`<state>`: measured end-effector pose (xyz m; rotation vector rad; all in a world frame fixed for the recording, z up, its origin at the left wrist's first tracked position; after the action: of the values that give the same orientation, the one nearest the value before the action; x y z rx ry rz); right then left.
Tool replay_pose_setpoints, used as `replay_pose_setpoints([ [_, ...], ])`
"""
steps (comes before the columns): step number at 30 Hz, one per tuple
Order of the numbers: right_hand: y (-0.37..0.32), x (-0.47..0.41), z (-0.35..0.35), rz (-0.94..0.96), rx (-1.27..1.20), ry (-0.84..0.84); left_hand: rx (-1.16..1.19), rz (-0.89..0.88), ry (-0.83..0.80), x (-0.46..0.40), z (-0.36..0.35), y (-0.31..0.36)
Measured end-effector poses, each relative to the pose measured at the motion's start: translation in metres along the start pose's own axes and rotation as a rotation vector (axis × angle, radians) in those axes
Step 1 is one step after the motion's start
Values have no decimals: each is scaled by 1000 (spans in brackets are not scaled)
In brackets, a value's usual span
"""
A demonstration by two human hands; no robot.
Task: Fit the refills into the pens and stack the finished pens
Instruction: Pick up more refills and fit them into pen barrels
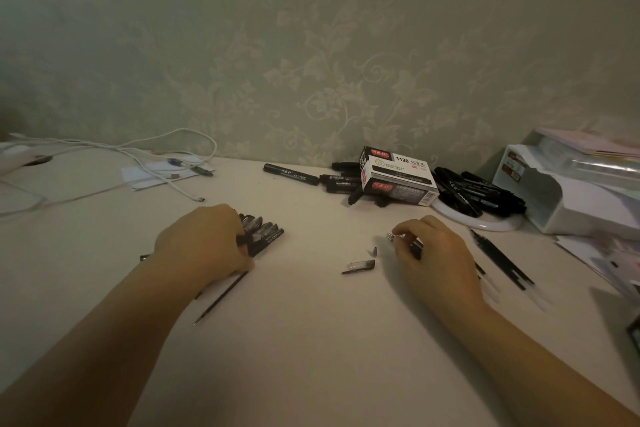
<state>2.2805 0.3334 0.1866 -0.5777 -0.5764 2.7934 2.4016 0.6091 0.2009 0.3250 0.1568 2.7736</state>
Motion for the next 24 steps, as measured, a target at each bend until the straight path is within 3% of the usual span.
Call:
replay_pose_setpoints([
  [11, -3, 1, 4, 30, -32, 41, 85, -72, -19, -7, -16, 13],
  [13, -11, 5, 15, 98, -100, 127, 293, -107, 9, -4, -12, 17],
  [15, -29, 11, 27, 243, -157, 213, 658, -182, -33, -1, -13, 26],
  [19, -73, 29, 26, 585, -194, 185, 1364, -331, -349, 8, -35, 64],
  [24, -111, 54, 8, 847, -16, 113, 1498, -327, -427, 10, -58, 83],
])
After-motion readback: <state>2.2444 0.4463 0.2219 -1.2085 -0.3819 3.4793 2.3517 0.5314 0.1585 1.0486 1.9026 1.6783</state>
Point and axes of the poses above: each hand's wrist, its own x-axis away from the middle knuckle, its own z-axis out of the back of the hand, y = z × x, the point moved 9 cm from there along -x, towards the middle knuckle, and after that the axes turned 14 degrees about -y, right-handed, at the moved point
